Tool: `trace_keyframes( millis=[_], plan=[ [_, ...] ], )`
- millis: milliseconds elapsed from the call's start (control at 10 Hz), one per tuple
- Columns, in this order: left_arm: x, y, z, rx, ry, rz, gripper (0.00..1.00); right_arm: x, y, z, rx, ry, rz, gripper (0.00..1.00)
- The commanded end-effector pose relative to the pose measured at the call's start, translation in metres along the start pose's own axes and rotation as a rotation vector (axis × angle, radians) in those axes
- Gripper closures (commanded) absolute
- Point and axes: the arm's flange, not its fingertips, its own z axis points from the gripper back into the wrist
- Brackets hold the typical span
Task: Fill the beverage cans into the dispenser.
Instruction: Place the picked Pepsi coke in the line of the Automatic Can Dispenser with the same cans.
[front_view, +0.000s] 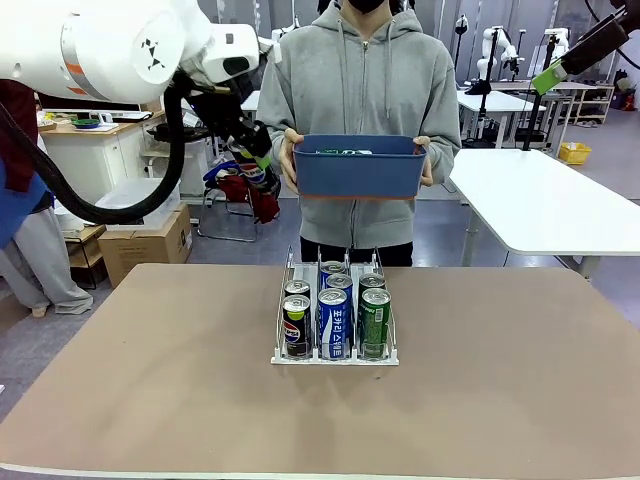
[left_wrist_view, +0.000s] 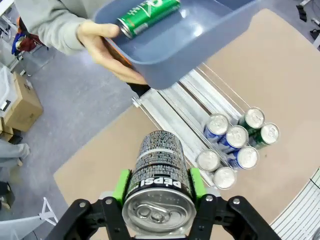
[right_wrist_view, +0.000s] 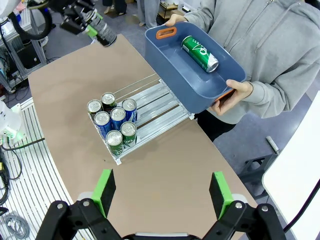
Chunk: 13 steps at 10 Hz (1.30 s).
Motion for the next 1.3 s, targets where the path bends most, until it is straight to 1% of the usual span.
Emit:
trace_keyframes(
  millis=[0, 100, 200, 400, 500, 800, 900, 1000, 1100, 1200],
  plan=[
    [-0.02, -0.019, 0.011, 0.014, 0.035, 0.025, 0.42, -0.001, -0.001, 0.0, -0.004, 0.006, 0.003, 0.0],
    [-0.03, -0.034, 0.01, -0.016, 0.05, 0.049, 0.42, -0.001, -0.001, 0.0, -0.004, 0.006, 0.003, 0.0],
    [-0.036, -0.042, 0.004, -0.044, 0.068, 0.046, 0.42, -0.001, -0.001, 0.0, -0.004, 0.006, 0.003, 0.0],
    [-0.043, -0.047, 0.002, -0.11, 0.088, 0.03, 0.42, -0.001, -0.001, 0.0, -0.004, 0.006, 0.003, 0.0],
    [-0.035, -0.045, 0.0, -0.034, 0.084, 0.026, 0.42, -0.001, -0.001, 0.0, -0.004, 0.006, 0.003, 0.0],
    [-0.035, -0.045, 0.0, -0.034, 0.084, 0.026, 0.42, -0.001, -0.001, 0.0, -0.004, 0.006, 0.003, 0.0],
    [-0.039, -0.049, -0.004, -0.052, 0.098, 0.026, 0.42, -0.001, -0.001, 0.0, -0.004, 0.006, 0.003, 0.0],
    [-0.041, -0.052, -0.007, 0.031, 0.125, 0.084, 0.42, -0.001, -0.001, 0.0, -0.004, 0.006, 0.003, 0.0],
    [-0.046, -0.067, -0.012, 0.08, 0.119, 0.099, 0.42, -0.001, -0.001, 0.0, -0.004, 0.006, 0.003, 0.0],
    [-0.055, -0.08, -0.015, 0.099, 0.117, 0.07, 0.42, -0.001, -0.001, 0.0, -0.004, 0.006, 0.003, 0.0]
  ],
)
